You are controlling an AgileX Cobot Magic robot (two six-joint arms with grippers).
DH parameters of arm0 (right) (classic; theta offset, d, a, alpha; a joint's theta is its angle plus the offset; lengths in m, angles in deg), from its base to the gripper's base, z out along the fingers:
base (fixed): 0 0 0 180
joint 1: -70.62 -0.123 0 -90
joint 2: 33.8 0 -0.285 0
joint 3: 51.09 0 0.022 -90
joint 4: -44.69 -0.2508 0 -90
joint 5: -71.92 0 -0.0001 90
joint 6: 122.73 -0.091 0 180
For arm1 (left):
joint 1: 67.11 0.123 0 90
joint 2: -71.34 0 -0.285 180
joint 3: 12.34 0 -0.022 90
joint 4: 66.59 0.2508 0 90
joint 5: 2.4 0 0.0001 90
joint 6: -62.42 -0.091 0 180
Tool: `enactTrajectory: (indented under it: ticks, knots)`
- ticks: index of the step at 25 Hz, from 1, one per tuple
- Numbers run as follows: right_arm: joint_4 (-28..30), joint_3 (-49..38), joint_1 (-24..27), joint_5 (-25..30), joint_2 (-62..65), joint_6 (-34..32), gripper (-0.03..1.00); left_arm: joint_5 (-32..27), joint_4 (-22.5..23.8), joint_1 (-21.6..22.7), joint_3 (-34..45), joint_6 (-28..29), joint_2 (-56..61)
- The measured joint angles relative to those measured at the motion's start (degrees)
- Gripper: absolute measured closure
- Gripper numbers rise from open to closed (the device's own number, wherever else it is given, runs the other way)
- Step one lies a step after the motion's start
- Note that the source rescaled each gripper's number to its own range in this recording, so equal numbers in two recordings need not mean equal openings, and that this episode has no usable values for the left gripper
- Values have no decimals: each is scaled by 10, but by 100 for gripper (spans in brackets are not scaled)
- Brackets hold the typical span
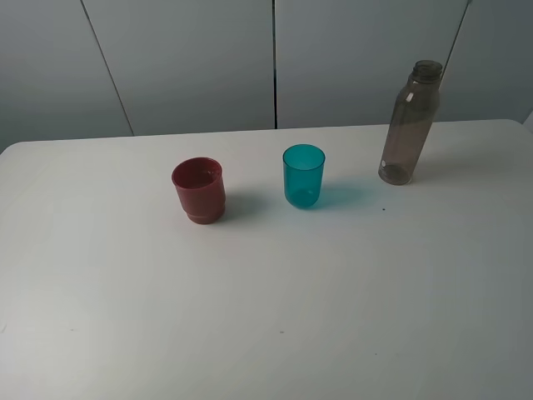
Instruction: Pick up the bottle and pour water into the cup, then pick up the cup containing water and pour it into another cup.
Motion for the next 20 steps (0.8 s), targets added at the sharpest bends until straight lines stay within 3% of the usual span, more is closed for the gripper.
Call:
enactTrajectory:
  ticks: [20]
  knots:
    - [-1, 0, 0, 0, 0, 0, -3, 0, 0, 0, 0, 0, 0]
